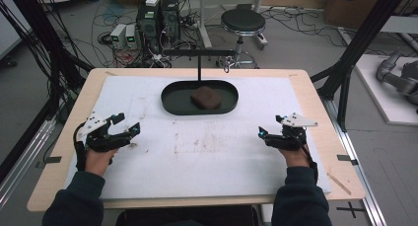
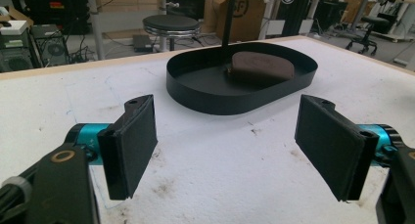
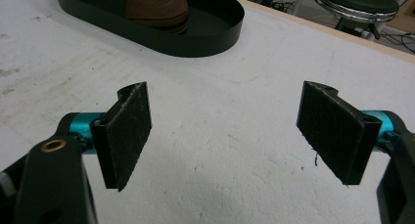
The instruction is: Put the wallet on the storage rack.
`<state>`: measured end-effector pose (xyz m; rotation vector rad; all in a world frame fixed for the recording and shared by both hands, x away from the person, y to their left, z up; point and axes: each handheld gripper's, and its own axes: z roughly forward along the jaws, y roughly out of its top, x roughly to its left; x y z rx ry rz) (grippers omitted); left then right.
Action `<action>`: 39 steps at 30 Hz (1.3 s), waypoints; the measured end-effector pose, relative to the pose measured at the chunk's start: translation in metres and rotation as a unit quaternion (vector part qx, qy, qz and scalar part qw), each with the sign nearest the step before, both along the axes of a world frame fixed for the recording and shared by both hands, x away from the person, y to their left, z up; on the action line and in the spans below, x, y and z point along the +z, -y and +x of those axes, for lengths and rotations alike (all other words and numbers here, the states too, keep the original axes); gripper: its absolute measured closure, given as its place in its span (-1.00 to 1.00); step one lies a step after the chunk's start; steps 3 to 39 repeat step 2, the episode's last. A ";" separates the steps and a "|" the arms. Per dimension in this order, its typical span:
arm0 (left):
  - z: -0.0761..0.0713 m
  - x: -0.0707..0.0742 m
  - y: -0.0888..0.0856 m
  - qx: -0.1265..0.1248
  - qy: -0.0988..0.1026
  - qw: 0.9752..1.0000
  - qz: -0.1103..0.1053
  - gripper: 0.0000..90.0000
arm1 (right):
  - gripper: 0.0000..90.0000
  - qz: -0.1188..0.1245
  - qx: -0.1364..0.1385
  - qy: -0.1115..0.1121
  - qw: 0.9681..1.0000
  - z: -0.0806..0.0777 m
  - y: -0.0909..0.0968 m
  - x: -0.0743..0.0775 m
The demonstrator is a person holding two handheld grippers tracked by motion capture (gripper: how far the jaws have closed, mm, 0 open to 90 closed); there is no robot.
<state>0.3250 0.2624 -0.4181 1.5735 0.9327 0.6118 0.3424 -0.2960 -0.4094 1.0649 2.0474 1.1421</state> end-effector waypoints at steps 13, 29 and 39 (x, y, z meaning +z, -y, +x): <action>0.000 0.000 -0.001 -0.001 -0.001 1.000 0.001 -0.48 | -0.53 0.000 0.000 0.000 1.000 0.000 0.000 0.000; 0.000 0.000 -0.001 -0.001 -0.001 1.000 0.001 -0.48 | -0.53 0.000 0.000 0.000 1.000 0.000 0.000 0.000; 0.000 0.000 -0.001 -0.001 -0.001 1.000 0.001 -0.48 | -0.53 0.000 0.000 0.000 1.000 0.000 0.000 0.000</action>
